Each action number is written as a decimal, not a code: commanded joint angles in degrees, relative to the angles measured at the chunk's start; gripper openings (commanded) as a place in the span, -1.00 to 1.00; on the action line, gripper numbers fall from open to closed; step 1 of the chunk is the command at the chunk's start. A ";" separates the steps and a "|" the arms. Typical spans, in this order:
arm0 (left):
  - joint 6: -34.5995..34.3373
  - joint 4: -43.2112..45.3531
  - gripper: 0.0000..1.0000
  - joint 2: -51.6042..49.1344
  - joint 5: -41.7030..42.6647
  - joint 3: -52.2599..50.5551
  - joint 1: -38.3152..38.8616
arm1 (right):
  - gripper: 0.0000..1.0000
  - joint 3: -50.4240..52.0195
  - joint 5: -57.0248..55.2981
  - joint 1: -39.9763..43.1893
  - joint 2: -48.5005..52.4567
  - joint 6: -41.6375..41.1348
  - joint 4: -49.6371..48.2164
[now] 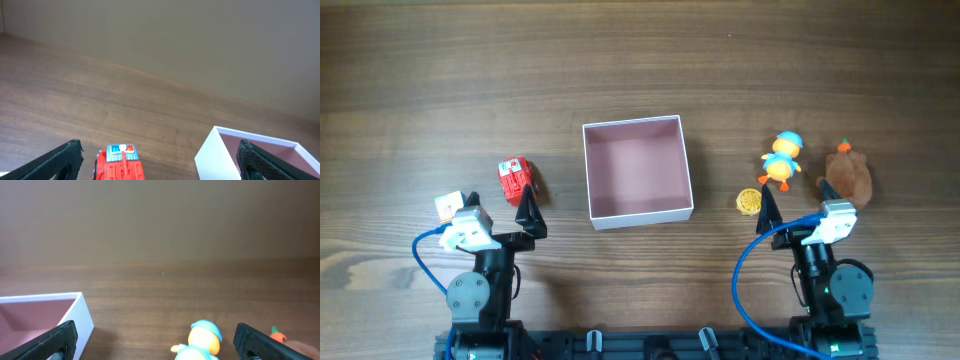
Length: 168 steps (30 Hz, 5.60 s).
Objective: Pack container
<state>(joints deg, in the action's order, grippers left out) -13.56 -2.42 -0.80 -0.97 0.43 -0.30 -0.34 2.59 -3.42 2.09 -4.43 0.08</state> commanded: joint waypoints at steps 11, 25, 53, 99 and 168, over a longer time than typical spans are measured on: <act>-0.09 -11.67 0.99 -11.91 1.38 15.23 -0.35 | 0.99 -14.32 5.18 0.28 19.93 -8.09 6.64; -0.07 -50.40 1.00 -74.71 1.88 68.11 -0.37 | 0.99 -63.89 6.32 0.28 67.01 -1.55 58.80; -0.37 -51.43 0.45 -103.89 2.03 68.06 -0.35 | 0.99 -63.87 4.76 0.28 70.73 -1.60 58.25; -13.88 -53.11 0.42 -108.52 -3.65 81.96 25.46 | 0.99 -63.82 4.81 0.28 70.73 -1.75 58.93; -6.43 -49.96 -0.89 -80.24 2.08 69.92 -4.17 | 1.00 -63.82 4.79 0.28 70.73 -1.70 58.49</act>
<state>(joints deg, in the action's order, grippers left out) -13.85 -51.05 -88.05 -1.83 63.94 -13.43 -62.74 7.86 -3.27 72.53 -7.18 58.76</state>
